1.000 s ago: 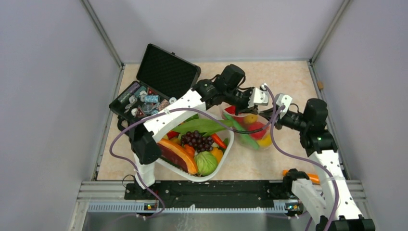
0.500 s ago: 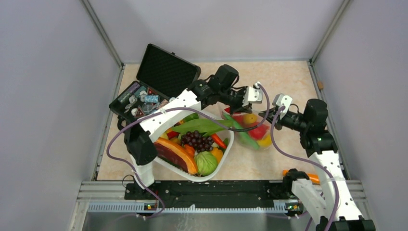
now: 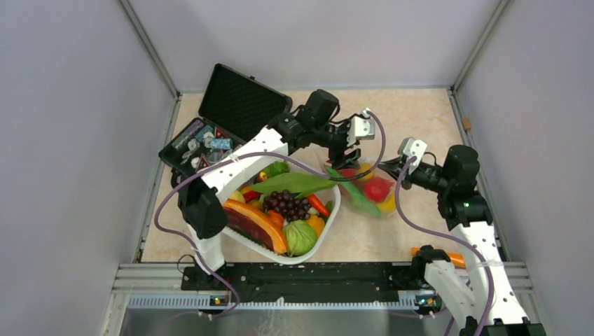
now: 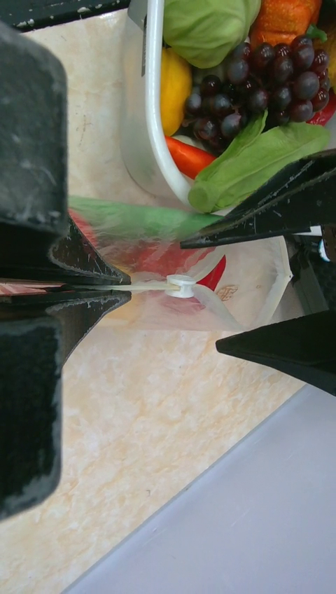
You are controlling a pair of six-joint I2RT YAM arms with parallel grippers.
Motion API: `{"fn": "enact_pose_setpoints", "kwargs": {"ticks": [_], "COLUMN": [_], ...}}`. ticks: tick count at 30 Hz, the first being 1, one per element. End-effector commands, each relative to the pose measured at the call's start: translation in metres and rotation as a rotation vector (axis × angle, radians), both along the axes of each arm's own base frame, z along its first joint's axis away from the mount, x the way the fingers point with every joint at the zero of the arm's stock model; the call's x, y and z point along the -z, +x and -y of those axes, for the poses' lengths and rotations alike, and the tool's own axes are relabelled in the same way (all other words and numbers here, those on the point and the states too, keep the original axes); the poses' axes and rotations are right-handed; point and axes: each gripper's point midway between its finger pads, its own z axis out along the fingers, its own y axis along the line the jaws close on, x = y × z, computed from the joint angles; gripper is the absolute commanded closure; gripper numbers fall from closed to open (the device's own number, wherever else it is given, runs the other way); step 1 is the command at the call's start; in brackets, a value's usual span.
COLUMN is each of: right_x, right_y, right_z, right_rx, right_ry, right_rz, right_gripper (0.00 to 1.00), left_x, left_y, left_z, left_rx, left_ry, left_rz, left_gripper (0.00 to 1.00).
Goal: Place the food in the zip-top bag and seal the zipper
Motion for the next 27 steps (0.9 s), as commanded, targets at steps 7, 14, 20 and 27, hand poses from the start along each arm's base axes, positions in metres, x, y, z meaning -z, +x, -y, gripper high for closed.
{"fn": "enact_pose_setpoints", "kwargs": {"ticks": [7, 14, 20, 27], "right_x": [-0.037, -0.042, -0.042, -0.039], "right_y": [-0.003, -0.006, -0.007, -0.008], "right_z": [-0.002, -0.002, -0.001, -0.001], "right_rx": [-0.027, -0.026, -0.017, -0.012], "right_ry": [-0.002, -0.001, -0.003, 0.004], "right_rz": [0.126, 0.145, 0.146, 0.15], "right_gripper": [1.0, 1.0, 1.0, 1.0], "left_x": [-0.069, -0.057, -0.05, -0.043], "left_y": [-0.027, -0.032, -0.034, -0.031], "left_z": [0.01, 0.017, 0.016, 0.023], "left_rx": [0.117, 0.19, 0.198, 0.208], "left_ry": [-0.232, -0.185, -0.168, -0.162], "left_rz": [0.039, -0.013, -0.025, -0.067], "left_gripper": [0.01, 0.33, 0.35, 0.38]}}
